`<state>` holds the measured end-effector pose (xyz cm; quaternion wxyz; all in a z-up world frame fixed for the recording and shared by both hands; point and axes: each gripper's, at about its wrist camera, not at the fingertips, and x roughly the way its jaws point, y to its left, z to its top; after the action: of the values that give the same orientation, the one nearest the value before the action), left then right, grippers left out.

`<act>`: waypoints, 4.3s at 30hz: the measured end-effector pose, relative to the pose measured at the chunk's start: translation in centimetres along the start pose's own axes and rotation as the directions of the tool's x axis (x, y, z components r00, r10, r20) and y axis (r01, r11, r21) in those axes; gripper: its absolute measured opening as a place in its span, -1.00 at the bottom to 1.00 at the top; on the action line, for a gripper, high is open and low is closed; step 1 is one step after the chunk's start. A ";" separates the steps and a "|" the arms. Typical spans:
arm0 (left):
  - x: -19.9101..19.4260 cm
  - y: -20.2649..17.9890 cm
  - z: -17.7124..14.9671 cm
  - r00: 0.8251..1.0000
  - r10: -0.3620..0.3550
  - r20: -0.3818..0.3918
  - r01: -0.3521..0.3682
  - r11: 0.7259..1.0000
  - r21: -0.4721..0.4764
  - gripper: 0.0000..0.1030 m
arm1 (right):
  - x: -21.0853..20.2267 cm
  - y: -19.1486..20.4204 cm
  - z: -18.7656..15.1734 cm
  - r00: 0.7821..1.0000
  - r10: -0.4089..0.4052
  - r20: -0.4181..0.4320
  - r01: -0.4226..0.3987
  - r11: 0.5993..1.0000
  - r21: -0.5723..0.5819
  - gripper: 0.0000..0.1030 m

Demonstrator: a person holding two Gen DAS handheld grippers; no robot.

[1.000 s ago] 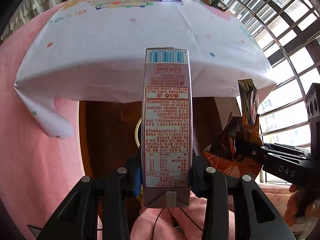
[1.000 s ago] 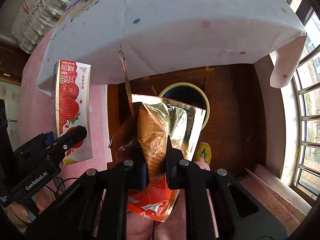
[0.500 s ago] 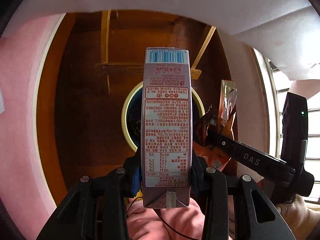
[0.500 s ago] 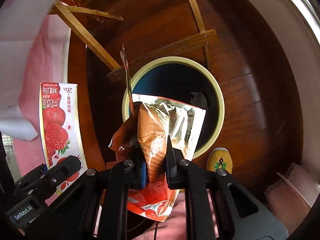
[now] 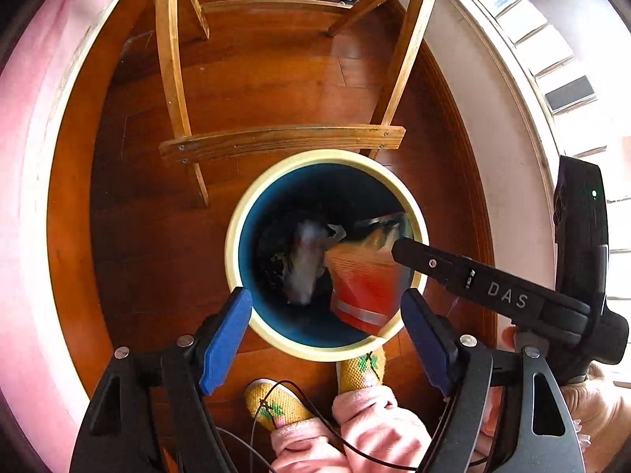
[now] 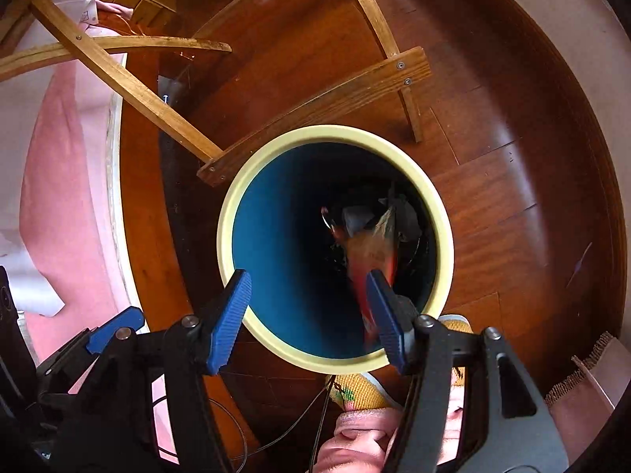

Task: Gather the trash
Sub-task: 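Carry both items down over the bin and open both tools to drop them, then raise both open tools back over the table, then grasp the green Dubai Style chocolate box with the right tool while the left tool grasps the yellow wrapper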

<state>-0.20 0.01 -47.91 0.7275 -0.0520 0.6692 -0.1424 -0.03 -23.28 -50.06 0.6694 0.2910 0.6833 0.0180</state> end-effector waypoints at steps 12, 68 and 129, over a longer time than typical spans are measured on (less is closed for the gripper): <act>-11.7 -2.0 3.2 0.990 0.090 0.106 -0.088 0.996 -0.027 0.54 | -8.3 4.7 -1.6 1.000 -0.007 0.010 0.008 0.996 -0.092 0.12; -38.4 -20.8 42.0 0.913 0.198 0.356 -0.211 0.978 -0.003 0.53 | -44.1 17.2 35.0 0.932 0.049 0.359 0.088 0.931 -0.355 0.37; -41.7 -20.2 30.0 0.947 -0.052 0.317 0.002 0.988 0.156 -0.39 | -40.6 19.3 22.5 0.975 0.098 0.201 -0.044 0.966 -0.256 0.51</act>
<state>24.00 -11.18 0.42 0.8263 -0.0276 0.5284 -0.1931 25.34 -32.58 -7.70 0.7685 0.2291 0.5895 0.0969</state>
